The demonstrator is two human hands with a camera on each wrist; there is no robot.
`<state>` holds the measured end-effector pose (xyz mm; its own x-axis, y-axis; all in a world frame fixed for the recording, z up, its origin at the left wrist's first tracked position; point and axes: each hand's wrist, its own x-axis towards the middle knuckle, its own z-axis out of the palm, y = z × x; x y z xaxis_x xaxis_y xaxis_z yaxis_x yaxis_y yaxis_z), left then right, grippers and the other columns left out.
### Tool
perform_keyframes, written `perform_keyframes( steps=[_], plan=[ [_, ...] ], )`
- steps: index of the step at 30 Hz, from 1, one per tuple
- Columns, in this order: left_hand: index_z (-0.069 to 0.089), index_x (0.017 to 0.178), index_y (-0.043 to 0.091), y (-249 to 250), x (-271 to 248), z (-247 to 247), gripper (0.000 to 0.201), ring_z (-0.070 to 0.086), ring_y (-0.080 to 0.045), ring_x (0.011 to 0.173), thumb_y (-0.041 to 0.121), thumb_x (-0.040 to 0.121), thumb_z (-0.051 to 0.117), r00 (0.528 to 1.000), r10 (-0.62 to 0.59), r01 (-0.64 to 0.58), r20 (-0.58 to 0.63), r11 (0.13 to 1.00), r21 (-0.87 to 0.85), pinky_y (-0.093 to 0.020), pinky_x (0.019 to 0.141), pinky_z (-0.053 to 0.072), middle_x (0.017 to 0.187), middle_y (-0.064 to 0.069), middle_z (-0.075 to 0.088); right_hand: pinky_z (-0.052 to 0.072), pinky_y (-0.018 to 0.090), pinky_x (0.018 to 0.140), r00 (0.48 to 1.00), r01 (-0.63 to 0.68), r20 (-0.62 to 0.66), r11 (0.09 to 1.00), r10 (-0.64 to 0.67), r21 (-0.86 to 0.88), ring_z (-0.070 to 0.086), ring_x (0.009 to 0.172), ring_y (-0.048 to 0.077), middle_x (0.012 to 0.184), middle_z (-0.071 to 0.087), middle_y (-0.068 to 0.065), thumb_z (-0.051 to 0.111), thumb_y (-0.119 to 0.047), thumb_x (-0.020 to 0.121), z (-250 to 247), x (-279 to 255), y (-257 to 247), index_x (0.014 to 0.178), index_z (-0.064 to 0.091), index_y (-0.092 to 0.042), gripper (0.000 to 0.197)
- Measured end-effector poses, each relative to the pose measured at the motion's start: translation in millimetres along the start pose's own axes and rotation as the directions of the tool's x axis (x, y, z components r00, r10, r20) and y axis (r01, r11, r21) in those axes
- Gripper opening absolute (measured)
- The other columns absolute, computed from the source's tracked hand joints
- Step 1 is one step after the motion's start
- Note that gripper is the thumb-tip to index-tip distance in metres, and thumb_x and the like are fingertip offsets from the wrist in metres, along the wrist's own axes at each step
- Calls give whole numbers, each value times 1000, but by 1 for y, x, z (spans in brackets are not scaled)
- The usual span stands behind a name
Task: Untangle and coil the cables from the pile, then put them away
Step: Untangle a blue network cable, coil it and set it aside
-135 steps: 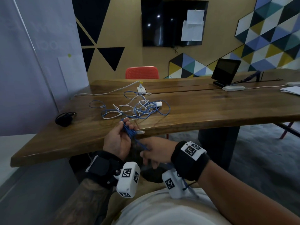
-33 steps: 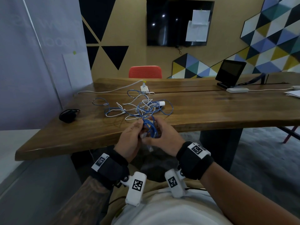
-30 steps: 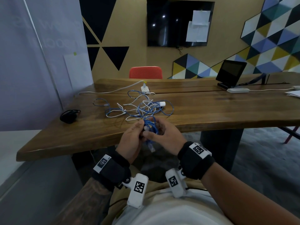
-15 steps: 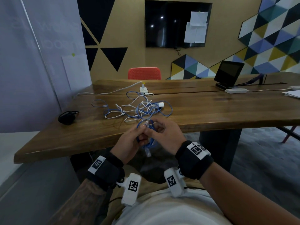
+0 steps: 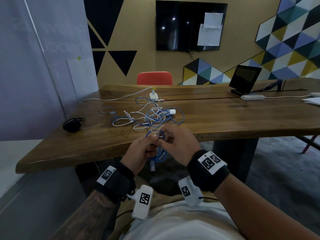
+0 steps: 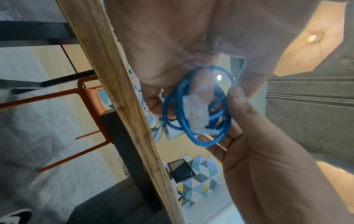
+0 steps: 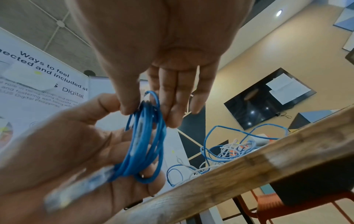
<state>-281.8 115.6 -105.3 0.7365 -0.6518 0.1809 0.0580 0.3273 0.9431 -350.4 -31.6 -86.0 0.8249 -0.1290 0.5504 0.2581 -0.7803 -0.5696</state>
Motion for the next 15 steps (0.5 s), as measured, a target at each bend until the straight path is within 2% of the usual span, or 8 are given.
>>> perform_keyframes(
  steps=[2,4,6,8,10,12,15],
  plan=[
    [58,86,10,-1,-1,-1,25,25,-8,53,34,82,64,1000,-6,6,-7,999,35,-19,46,23,63,3,33,57,45,76,997,-3,79,987,-9,158,67,79,13,84,69,-5,69,-47,77,0,2,3,93,61,-28,26],
    [56,88,9,-3,-1,1,28,25,-7,51,35,81,66,1000,-25,24,9,999,36,-17,44,23,63,3,32,57,43,87,987,-74,157,928,17,366,66,89,14,95,70,-2,75,-27,74,-2,4,5,98,64,-27,26],
    [55,86,10,-2,-1,4,22,26,-5,49,31,82,63,1000,-26,26,7,1000,7,-15,42,23,62,4,34,54,34,84,974,-167,220,827,53,537,63,89,15,97,67,4,71,-11,79,-5,4,5,101,66,-19,24],
    [59,81,13,0,-2,5,15,28,-4,47,27,85,62,1000,-20,20,0,1000,-15,-14,41,24,58,7,38,54,24,77,971,-214,221,756,94,619,66,86,10,95,68,4,65,-2,90,-7,3,0,100,67,-14,16],
    [64,82,15,3,-4,4,16,31,-2,45,24,94,59,1000,-14,14,14,1000,-15,-13,41,26,54,10,41,54,19,71,979,-200,158,743,127,639,68,81,8,93,70,6,62,1,94,-7,3,0,100,69,-11,16],
    [63,93,10,6,-4,1,18,31,-3,47,24,96,52,998,-25,26,60,999,-20,-13,42,27,55,10,40,54,20,69,980,-196,117,726,158,660,67,81,10,93,71,10,64,-1,93,-6,3,0,100,71,-9,13],
    [60,104,3,7,-6,-7,25,30,-5,49,25,96,50,992,-42,43,122,999,-5,-14,45,29,59,5,39,52,37,81,971,-232,129,652,202,722,65,89,23,95,73,11,72,-7,88,-2,3,5,100,76,-10,13]
  ],
)
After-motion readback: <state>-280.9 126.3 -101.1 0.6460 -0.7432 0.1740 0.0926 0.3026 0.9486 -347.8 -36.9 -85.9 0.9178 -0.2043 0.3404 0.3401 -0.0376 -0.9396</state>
